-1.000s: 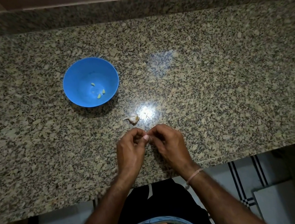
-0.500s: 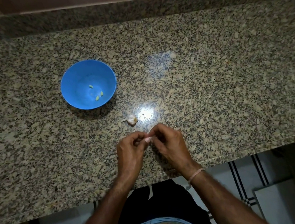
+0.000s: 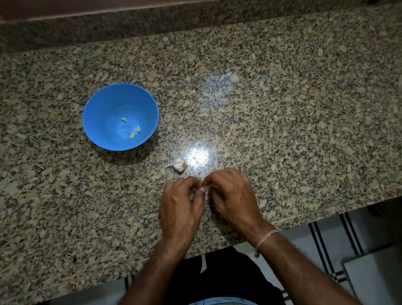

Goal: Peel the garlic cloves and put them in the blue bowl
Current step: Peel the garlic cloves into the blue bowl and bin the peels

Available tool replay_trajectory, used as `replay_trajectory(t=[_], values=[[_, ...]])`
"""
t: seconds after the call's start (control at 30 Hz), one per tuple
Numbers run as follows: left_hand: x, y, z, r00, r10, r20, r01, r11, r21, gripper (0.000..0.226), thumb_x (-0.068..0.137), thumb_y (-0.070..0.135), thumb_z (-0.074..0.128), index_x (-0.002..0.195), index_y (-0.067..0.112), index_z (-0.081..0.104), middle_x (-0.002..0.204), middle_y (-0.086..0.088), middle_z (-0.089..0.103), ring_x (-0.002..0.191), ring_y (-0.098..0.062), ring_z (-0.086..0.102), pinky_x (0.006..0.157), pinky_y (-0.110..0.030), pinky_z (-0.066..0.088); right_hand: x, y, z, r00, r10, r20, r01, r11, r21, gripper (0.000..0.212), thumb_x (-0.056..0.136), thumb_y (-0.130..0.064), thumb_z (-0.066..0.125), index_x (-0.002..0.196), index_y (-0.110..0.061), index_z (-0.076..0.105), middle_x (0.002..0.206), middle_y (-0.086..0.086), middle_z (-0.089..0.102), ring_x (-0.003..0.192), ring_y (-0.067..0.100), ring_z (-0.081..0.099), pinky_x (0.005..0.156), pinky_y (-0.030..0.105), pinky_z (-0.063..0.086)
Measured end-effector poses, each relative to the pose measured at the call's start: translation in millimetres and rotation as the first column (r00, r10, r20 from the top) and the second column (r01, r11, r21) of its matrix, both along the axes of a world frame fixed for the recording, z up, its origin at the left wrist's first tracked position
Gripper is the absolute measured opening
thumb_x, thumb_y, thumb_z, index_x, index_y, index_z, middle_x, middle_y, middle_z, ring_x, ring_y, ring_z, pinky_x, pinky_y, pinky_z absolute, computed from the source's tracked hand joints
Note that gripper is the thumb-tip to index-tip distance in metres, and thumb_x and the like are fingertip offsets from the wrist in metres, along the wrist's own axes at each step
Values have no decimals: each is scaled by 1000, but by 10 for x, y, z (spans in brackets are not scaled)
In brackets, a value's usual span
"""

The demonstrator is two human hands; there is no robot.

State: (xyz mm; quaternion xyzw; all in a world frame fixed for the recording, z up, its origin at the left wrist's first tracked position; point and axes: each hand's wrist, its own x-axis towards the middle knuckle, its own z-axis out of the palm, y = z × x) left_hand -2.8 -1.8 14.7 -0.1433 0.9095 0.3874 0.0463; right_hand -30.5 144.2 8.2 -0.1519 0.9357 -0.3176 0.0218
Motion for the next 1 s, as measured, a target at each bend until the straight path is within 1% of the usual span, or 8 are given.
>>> replay_trajectory(t=[0.1,0.2,0.27,0.47,0.6,0.8,0.9,1.0], values=[[-7,4,-2,998,55,24,-55,998,16,7,100,33,65,101,27,68,91,15,59,95,-13,52,70,-32,38,-21,-6,31,986,29,161,-4,988,-157,6,100,-18,67,105,-19,71,99,-11,71,91,5,65,82,29,56],[-4,16,-28,995,83,51,-85,996,35,1,99,33,67,100,32,66,92,14,61,96,-14,53,71,-34,41,-22,-28,84,935,-48,351,178,921,-346,6,97,-15,74,104,-14,75,97,-8,75,92,4,71,82,20,59],[-8,31,-28,995,81,65,-83,996,31,5,99,32,68,99,36,66,92,15,63,96,-13,52,72,-34,44,-4,-41,89,890,-119,441,312,863,-398,8,96,-10,75,103,-13,75,97,-7,76,93,4,73,84,21,59],[17,28,-12,999,52,-14,-51,999,18,12,96,24,70,102,34,72,100,20,66,100,-6,46,84,-40,47,30,-58,144,859,-206,469,417,813,-407,8,94,-11,75,101,-14,74,95,-6,75,91,7,72,83,24,61],[12,10,28,998,69,-8,-66,978,197,11,98,36,68,102,30,76,95,18,69,95,-9,60,79,-41,56,30,-29,181,844,-190,502,437,787,-436,6,94,-11,75,100,-11,72,96,0,75,91,11,73,84,29,62],[33,-44,86,996,87,33,-93,947,307,6,95,40,72,94,35,73,87,17,73,85,0,67,73,-35,60,63,6,237,920,-121,372,284,861,-422,4,95,-10,74,99,-11,73,94,-5,74,91,9,71,83,23,60],[54,-46,88,998,61,30,-67,963,260,5,95,39,71,93,34,72,86,16,72,83,0,66,67,-28,53,27,45,206,986,-16,166,61,961,-270,8,94,-8,75,98,-13,71,93,-7,69,85,4,66,75,15,54],[57,-41,65,994,93,63,-104,976,189,7,94,44,69,90,37,70,87,14,69,83,-4,64,65,-27,44,6,87,103,996,77,33,-74,992,-101,10,96,-8,72,100,-15,67,93,-6,64,82,8,61,71,23,54]])
